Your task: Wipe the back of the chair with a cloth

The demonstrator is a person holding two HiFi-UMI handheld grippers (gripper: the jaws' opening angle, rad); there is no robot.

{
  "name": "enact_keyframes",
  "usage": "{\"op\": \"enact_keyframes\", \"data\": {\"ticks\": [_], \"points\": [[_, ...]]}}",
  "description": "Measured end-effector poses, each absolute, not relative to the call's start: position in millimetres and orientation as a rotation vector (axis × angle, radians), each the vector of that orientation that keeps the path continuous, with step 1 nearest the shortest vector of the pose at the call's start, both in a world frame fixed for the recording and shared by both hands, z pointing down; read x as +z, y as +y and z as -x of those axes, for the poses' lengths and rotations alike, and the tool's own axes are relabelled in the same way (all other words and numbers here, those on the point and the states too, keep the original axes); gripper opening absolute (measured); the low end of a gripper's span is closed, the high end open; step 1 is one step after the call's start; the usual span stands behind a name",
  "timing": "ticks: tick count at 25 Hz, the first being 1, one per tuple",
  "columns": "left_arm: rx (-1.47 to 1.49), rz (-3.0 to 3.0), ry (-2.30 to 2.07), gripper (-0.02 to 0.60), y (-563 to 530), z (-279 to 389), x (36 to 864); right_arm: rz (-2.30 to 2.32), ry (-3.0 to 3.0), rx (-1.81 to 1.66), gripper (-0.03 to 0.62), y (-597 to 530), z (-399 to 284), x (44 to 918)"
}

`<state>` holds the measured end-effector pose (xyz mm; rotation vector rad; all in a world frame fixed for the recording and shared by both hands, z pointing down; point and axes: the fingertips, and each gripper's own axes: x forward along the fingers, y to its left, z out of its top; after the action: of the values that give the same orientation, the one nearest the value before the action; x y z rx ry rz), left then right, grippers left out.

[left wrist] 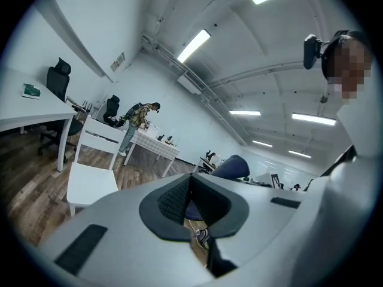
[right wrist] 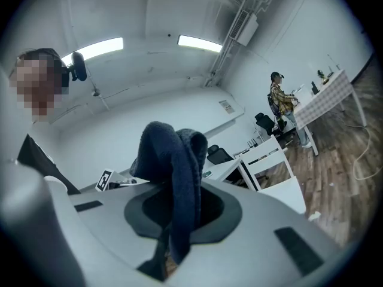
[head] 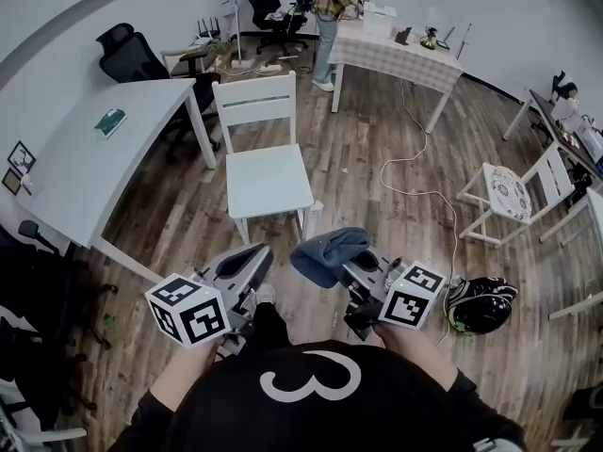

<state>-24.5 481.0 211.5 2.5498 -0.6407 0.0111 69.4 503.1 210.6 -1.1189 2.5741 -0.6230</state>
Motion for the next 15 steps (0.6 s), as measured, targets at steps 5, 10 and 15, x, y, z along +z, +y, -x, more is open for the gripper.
{"op": "enact_keyframes", "data": {"ticks": [5,10,15], "points": [[0.017,-2.488,-0.637,0.014,427.9,24.1,236.7,1.133,2.576,-0.723,0.051,455.9,-68.5,238.4],[0.073,-2.413,-0.63,0.014,357.9,25.2,262.0,1.138,2.546,-0.836,0.051,384.2,-65.6,261.0],[0.114,-2.364,-0.644,0.014,262.6,42.5,271.6,1.156,2.515,-0.929,0.051,288.6,-52.1,272.6]]}}
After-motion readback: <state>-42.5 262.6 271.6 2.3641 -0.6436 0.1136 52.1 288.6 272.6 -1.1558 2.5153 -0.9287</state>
